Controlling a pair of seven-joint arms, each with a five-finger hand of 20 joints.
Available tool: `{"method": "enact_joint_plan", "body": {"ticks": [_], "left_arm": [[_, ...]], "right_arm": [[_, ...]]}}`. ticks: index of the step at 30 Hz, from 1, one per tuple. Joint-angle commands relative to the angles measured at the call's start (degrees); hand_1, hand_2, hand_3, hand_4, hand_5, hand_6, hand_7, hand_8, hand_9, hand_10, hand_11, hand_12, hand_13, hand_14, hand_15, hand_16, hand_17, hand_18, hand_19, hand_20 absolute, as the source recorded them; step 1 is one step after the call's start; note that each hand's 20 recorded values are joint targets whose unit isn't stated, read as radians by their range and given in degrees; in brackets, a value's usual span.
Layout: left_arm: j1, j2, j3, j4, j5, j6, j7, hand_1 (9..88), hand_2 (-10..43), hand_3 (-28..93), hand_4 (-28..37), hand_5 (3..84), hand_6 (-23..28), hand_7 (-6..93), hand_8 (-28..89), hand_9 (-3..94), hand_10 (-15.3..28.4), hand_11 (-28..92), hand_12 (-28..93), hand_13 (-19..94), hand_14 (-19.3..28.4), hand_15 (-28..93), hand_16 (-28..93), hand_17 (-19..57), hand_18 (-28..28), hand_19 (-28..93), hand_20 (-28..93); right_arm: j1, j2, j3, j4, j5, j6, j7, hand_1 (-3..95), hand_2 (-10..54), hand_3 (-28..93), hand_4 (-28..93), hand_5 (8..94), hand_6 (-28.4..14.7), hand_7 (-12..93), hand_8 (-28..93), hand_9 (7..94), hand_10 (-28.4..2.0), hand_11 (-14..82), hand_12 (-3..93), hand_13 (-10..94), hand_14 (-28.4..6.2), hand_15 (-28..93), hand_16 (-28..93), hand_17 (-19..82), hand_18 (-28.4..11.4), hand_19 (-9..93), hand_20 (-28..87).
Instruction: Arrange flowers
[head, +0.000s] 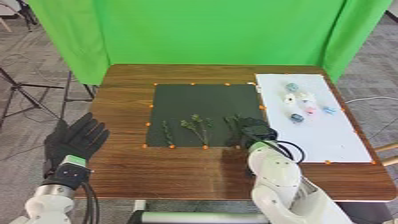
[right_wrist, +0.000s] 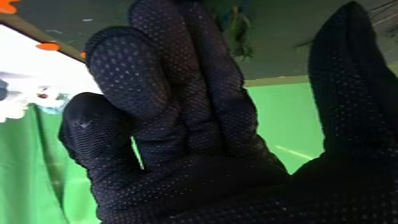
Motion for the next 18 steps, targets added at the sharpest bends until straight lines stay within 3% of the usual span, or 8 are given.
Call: {"method": "enact_joint_plan", "body": {"ticks": [1,4,7,8,9,12,15,18], "left_arm": [[0.15,-0.47,0.20,0.12,0.78,-1.02,-0.60,29.5,14.2,71,-28.3,46.5,8.1,28.8,-13,41.9,15.7,38,15,31,16.6,59,-8,-2.0,16.3,44,14],[0.25,-0.27,-0.02,0.07,0.78,-1.17,-0.83,29.5,14.2,71,-28.3,46.5,8.0,28.7,-13,41.9,15.7,38,15,31,16.5,59,-8,-2.0,16.3,44,14],[0.16,-0.35,-0.08,0.12,1.06,-1.48,-1.28,29.5,14.2,71,-28.3,46.4,8.0,28.6,-13,41.7,15.6,38,15,31,16.5,58,-8,-2.1,16.2,44,14],[0.45,-0.59,-0.32,0.26,1.72,-2.51,-1.74,29.5,14.2,71,-28.3,46.4,8.0,28.6,-13,41.7,15.7,38,15,31,16.5,58,-8,-2.1,16.2,44,14],[1.07,-0.97,-0.96,0.34,2.65,-4.04,-2.91,29.5,14.2,71,-28.3,46.3,8.0,28.5,-13,41.6,15.6,38,15,31,16.4,58,-8,-2.1,16.2,44,14],[0.80,-1.37,-0.55,0.32,1.80,-4.17,-3.09,29.5,14.1,71,-28.3,45.2,7.8,27.6,-13,40.5,15.4,37,15,30,16.2,58,-8,-2.6,16.2,43,14],[0.79,-1.77,-0.73,0.25,2.22,-4.14,-3.37,29.5,14.1,71,-28.3,44.9,7.7,27.0,-12,40.1,15.4,37,15,30,16.2,57,-8,-3.6,16.6,44,14],[2.21,-1.54,-0.84,0.09,2.51,-5.93,-2.33,29.5,14.2,71,-28.3,44.7,7.7,26.7,-12,40.0,15.4,37,15,30,16.1,57,-8,-3.7,16.6,44,14]], "right_arm": [[-4.23,4.03,7.58,-3.30,-0.58,5.14,3.69,26.4,-6.7,65,-18,73.5,-8.1,20,-6,78.0,-20.2,24.1,23.7,75,-12.4,53,29,47,-25.7,93,45],[-6.03,5.90,11.04,-2.91,-2.98,11.25,2.65,25.9,-6.8,65,-18,71.2,-8.6,18,-6,77.1,-20.5,22.8,23.1,75,-12.6,53,29,47,-25.9,93,44],[-6.33,7.07,13.34,-0.52,-4.30,12.90,2.87,26.9,-7.5,67,-19,60.4,-10.7,14,-7,65.4,-22.4,17.2,19.9,69,-14.9,55,28,44,-26.8,93,42],[-6.43,7.34,14.00,1.26,-4.62,15.48,1.60,28.6,-8.2,70,-20,55.4,-11.4,12,-7,58.6,-22.5,14.4,17.9,66,-15.8,56,27,42,-27.5,93,41],[-6.02,7.02,14.88,2.18,-3.69,13.22,1.67,29.7,-8.7,71,-20,53.0,-11.6,12,-7,55.4,-22.0,13.6,17.1,65,-16.1,57,26,41,-27.5,93,39],[-3.86,7.73,15.59,5.41,-1.18,11.17,2.83,32.9,-9.4,74,-22,46.5,-11.1,12,-8,47.9,-21.2,11.6,15.3,61,-17.4,60,24,39,-28.1,93,37],[-2.06,8.28,16.20,8.62,-0.70,10.61,0.01,35.5,-9.5,75,-23,44.7,-10.8,12,-9,44.6,-20.1,11.0,14.6,59,-17.3,60,23,38,-28.0,93,36],[-0.16,8.02,17.08,10.53,2.94,8.32,-1.03,37.2,-9.5,77,-25,43.1,-9.7,13,-10,41.1,-18.7,10.9,13.0,56,-17.1,58,21,35,-26.8,90,34]]}}
